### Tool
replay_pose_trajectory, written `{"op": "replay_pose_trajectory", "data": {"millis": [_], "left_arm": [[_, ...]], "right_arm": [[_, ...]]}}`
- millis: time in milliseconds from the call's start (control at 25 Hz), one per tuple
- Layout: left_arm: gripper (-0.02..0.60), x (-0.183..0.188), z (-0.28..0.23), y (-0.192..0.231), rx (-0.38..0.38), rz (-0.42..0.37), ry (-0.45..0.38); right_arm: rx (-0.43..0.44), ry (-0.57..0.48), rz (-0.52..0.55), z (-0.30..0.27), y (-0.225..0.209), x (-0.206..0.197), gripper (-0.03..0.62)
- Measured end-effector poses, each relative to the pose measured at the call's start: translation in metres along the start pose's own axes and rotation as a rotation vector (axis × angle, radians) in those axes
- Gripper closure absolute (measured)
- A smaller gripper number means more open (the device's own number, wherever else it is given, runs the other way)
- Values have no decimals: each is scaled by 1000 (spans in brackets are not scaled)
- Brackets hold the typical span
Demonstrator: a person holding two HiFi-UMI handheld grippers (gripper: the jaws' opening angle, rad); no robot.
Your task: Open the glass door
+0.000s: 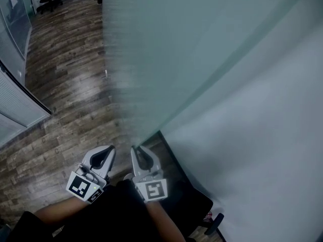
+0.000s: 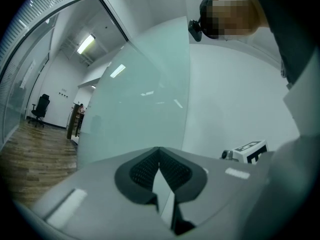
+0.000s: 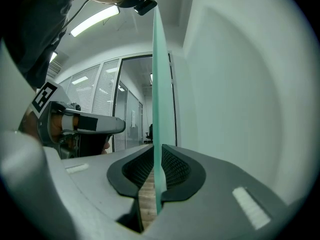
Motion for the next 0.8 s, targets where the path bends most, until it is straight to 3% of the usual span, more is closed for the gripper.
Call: {"op": "replay_pose_trajectory", "data": {"millis": [200,800], "left_arm": [[581,-5,-7,1,43,19,13],[581,-10,-22,-10,78,29,12]], "right_arm": [[5,17,-3,1,-12,-1,545],[18,10,-8,4,-39,-2,545]]}}
Point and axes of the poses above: the fingertips, and each gripper's own axes: z backward along the fingers, y to its left, x out of its top, the point moved 8 cm from there along z, backward along the fingers, and after that the axes turned 12 degrees about y, right-handed, at the moved point
